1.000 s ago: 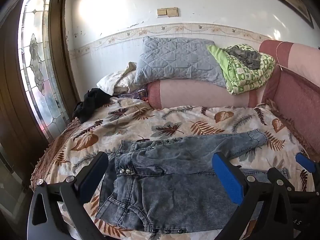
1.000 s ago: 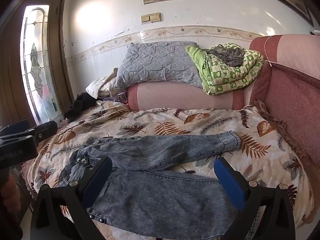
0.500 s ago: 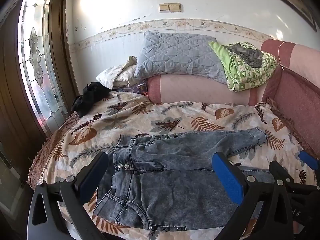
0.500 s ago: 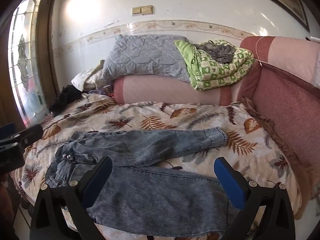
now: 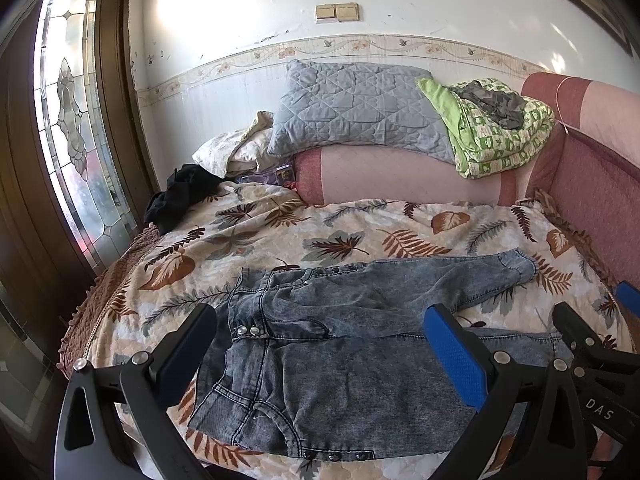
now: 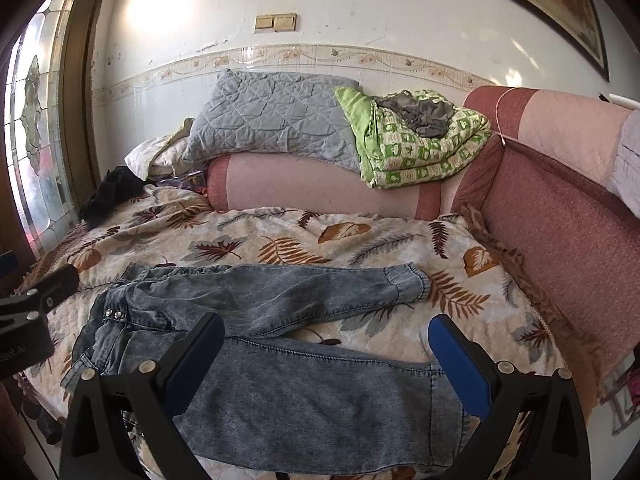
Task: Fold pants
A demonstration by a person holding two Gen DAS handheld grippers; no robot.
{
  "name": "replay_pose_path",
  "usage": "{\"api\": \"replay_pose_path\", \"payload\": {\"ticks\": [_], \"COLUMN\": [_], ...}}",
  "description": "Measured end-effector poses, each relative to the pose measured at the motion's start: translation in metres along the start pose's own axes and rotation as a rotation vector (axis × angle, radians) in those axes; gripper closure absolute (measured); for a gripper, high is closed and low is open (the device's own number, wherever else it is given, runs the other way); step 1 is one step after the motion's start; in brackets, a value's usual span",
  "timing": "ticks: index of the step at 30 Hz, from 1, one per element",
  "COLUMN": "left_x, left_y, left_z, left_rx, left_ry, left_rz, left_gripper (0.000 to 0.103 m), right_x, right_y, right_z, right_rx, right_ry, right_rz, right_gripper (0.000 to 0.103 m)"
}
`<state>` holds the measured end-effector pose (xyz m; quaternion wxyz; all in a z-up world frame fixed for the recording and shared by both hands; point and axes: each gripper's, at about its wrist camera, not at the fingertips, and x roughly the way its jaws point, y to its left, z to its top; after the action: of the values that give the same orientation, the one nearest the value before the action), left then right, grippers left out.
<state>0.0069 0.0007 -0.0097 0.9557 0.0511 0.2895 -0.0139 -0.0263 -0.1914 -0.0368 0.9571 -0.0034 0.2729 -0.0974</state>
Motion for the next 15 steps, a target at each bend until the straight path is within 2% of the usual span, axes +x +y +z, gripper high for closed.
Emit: {"api": "replay_pose_path", "payload": {"ticks": [15], "left_x": [0.0102], "left_y": [-0.0009], "left_z": [-0.0028], "left_rx": [0.011], "left_ry": [0.023], "left_rz": [0.002], "left_gripper": [0.000], "right_x": [0.0060], "right_y": [-0.0003], "right_z": [0.0030], "right_rx": [0.006], "right_ry": [0.014], "right_rz": [-0.024], "right_gripper": [0.000]}}
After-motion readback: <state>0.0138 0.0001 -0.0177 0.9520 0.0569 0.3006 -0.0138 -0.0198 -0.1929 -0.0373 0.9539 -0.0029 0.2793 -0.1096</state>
